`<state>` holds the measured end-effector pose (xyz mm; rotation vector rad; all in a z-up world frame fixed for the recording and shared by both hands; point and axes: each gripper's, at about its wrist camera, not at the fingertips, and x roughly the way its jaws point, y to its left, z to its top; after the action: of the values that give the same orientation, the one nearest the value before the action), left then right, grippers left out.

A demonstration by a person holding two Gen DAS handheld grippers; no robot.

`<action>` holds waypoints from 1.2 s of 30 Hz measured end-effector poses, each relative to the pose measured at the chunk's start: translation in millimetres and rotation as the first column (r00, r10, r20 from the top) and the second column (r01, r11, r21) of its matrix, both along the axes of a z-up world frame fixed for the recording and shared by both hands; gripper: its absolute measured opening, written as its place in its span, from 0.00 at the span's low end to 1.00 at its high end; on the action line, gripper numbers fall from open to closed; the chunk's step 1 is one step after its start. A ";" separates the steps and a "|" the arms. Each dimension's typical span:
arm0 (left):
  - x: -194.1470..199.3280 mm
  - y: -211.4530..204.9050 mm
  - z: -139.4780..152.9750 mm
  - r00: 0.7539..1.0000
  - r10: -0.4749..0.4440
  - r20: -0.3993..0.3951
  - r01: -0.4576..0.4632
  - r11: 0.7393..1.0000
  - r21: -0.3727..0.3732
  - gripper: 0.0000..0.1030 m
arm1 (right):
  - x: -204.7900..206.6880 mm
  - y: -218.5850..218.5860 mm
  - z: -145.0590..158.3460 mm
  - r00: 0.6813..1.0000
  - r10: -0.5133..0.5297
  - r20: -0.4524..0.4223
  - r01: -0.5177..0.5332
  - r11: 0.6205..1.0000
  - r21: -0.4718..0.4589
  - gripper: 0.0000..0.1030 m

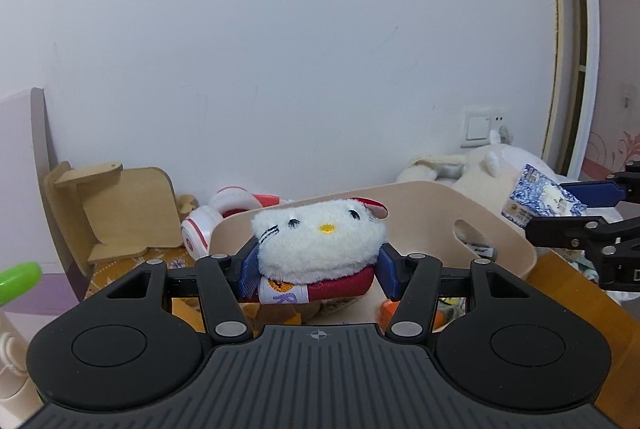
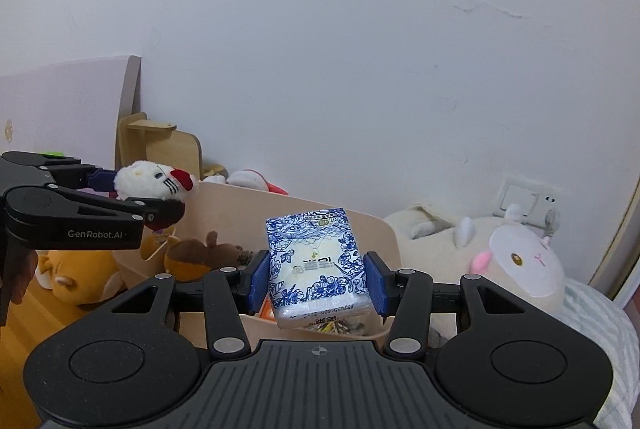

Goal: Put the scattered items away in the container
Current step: 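Carry both held items over the basket and open both tools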

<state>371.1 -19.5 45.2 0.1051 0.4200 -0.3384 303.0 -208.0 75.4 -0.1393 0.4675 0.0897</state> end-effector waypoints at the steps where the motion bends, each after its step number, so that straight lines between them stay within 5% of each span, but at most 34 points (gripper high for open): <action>1: 2.8 -1.3 -1.5 1.000 0.001 -0.003 -0.001 1.000 0.005 0.56 | 5.1 0.3 -2.1 1.000 -0.001 -0.006 0.001 1.000 0.001 0.45; 14: 48.3 -16.4 -25.5 0.992 0.004 -0.130 -0.005 1.000 -0.008 0.56 | 69.3 -2.9 -34.2 0.995 -0.025 -0.102 0.026 1.000 0.014 0.45; 27: 68.1 -21.5 -50.5 0.974 0.054 -0.222 -0.042 0.997 0.058 0.58 | 103.4 -0.6 -68.0 0.981 -0.043 -0.191 0.043 0.999 -0.009 0.45; 31: 65.5 -21.0 -52.3 0.968 0.049 -0.247 -0.044 0.999 0.024 0.77 | 106.3 0.2 -73.6 0.977 -0.047 -0.207 0.045 0.999 -0.012 0.49; 34: 59.7 -22.2 -50.2 0.970 0.062 -0.234 -0.055 0.998 0.034 0.91 | 101.6 -1.1 -73.5 0.980 -0.053 -0.190 0.053 0.999 -0.004 0.61; 36: 54.1 -22.8 -47.6 0.974 0.069 -0.215 -0.061 0.997 0.044 0.92 | 95.7 -0.7 -71.6 0.984 -0.055 -0.172 0.054 0.998 -0.013 0.70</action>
<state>425.2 -42.4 -2.4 0.0911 0.6445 -0.2783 398.7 -208.7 3.8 -0.1268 0.6442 0.0462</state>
